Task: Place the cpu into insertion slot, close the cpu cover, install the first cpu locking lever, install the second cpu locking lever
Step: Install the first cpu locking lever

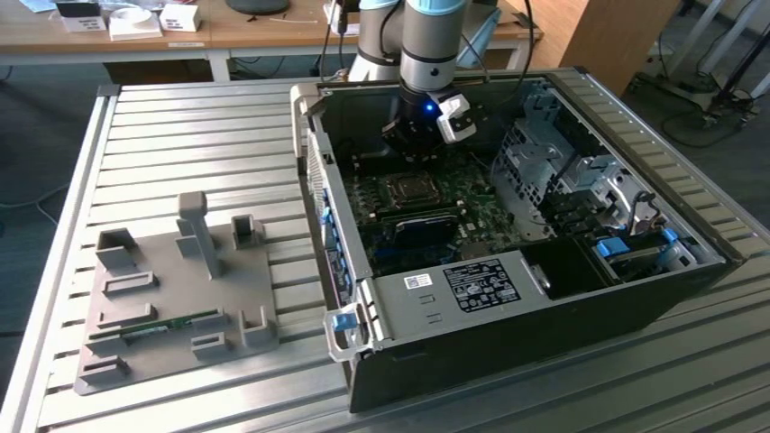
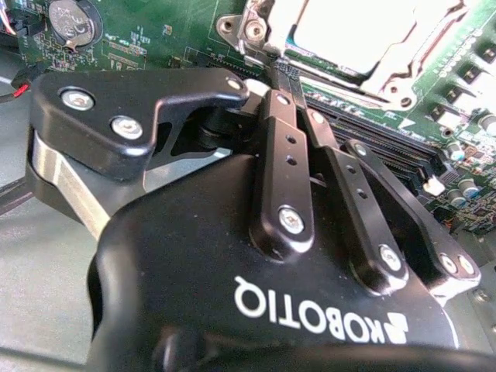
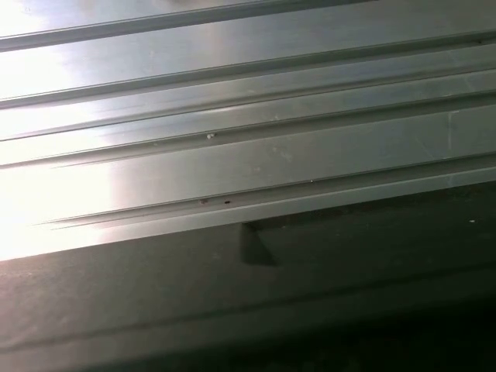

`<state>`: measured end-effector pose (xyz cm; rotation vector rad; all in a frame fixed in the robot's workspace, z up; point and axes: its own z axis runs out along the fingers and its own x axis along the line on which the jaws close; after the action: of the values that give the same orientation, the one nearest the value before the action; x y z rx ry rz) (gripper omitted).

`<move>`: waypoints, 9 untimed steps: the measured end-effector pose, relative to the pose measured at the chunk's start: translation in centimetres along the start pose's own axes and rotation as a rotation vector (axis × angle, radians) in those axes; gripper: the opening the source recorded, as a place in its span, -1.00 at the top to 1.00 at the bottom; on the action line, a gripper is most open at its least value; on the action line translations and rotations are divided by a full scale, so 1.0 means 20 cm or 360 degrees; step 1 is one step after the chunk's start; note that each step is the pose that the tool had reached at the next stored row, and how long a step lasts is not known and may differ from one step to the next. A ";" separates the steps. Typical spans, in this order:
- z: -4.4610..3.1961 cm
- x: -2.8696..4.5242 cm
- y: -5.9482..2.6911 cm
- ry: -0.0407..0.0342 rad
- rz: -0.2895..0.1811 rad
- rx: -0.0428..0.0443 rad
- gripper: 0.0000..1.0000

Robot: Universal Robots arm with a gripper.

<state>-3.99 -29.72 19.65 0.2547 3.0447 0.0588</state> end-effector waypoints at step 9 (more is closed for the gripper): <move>0.001 0.000 -0.001 0.0000 0.0000 0.0000 0.80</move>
<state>-3.99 -29.73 19.62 0.2547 3.0445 0.0586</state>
